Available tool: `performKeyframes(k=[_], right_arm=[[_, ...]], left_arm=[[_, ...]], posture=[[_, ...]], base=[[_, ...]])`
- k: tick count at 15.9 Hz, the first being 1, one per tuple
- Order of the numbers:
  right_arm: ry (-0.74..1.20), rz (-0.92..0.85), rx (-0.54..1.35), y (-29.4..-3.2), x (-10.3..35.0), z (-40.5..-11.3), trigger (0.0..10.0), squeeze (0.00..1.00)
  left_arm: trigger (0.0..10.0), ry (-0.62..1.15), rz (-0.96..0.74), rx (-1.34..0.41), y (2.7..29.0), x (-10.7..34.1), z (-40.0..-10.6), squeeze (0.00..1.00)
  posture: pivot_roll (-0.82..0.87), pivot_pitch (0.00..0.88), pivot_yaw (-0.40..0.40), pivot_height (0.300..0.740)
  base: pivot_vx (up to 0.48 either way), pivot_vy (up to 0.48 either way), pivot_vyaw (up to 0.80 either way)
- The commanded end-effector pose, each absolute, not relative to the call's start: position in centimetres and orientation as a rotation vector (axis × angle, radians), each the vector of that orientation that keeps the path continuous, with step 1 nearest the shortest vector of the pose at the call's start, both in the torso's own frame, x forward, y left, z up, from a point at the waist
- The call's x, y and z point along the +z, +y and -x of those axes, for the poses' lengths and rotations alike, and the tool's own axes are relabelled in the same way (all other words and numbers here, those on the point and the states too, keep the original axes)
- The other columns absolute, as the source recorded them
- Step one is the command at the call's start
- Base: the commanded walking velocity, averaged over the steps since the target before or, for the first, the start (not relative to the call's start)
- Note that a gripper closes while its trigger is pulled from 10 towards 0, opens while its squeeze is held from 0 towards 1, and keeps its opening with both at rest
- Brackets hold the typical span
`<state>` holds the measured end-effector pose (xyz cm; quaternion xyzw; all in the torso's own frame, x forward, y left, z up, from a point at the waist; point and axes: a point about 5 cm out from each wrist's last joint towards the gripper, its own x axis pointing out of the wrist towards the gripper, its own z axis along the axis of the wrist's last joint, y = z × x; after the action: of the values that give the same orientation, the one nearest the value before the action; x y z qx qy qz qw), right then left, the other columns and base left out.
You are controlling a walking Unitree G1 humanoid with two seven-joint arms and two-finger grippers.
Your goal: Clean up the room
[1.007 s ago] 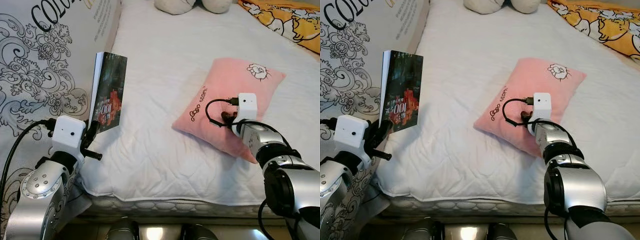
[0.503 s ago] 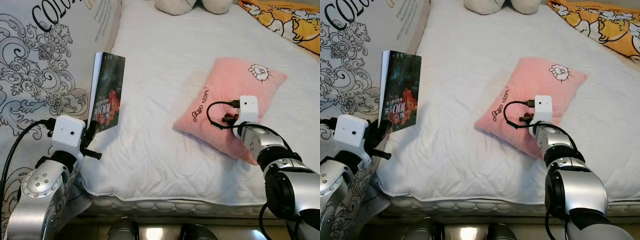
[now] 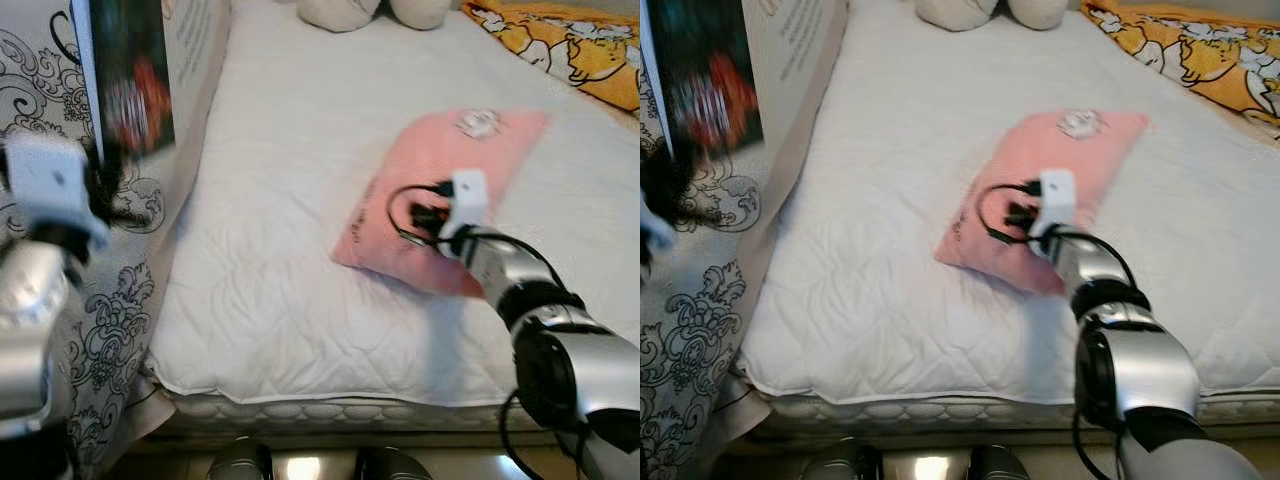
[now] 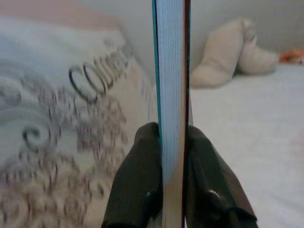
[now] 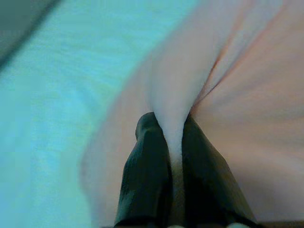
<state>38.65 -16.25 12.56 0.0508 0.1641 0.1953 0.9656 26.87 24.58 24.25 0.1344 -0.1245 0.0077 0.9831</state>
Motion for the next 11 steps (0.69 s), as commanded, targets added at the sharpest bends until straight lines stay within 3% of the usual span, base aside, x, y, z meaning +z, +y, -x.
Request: performKeyframes(k=[1, 5, 9, 11], right_arm=[[0.303, -0.114, 0.482, -15.0, 13.5, -38.9, 0.0, 0.0], [0.207, -0.132, 0.715, -11.2, 16.6, -39.5, 0.0, 0.0], [-0.047, -0.321, 1.081, -5.6, 24.1, -39.4, 0.0, 0.0], [-0.083, -0.243, 1.217, -4.2, 24.1, -38.5, 0.0, 0.0]], left_arm=[[10.0, -0.288, -0.273, 0.008, 24.6, 25.3, -26.7, 0.0], [10.0, -0.326, -0.266, -0.001, 24.3, 26.5, -27.1, 0.0], [10.0, -0.348, -0.27, 0.014, 24.6, 27.5, -27.1, 0.0], [10.0, -0.349, -0.267, 0.018, 24.7, 27.6, -27.1, 0.0]], posture=[[0.13, 0.072, -0.054, 0.74], [0.13, 0.064, -0.062, 0.74], [0.14, 0.054, -0.071, 0.74], [0.14, 0.054, -0.071, 0.74]], base=[[0.0, 0.0, 0.0], [0.0, 0.0, 0.0], [0.0, 0.0, 0.0], [0.0, 0.0, 0.0]])
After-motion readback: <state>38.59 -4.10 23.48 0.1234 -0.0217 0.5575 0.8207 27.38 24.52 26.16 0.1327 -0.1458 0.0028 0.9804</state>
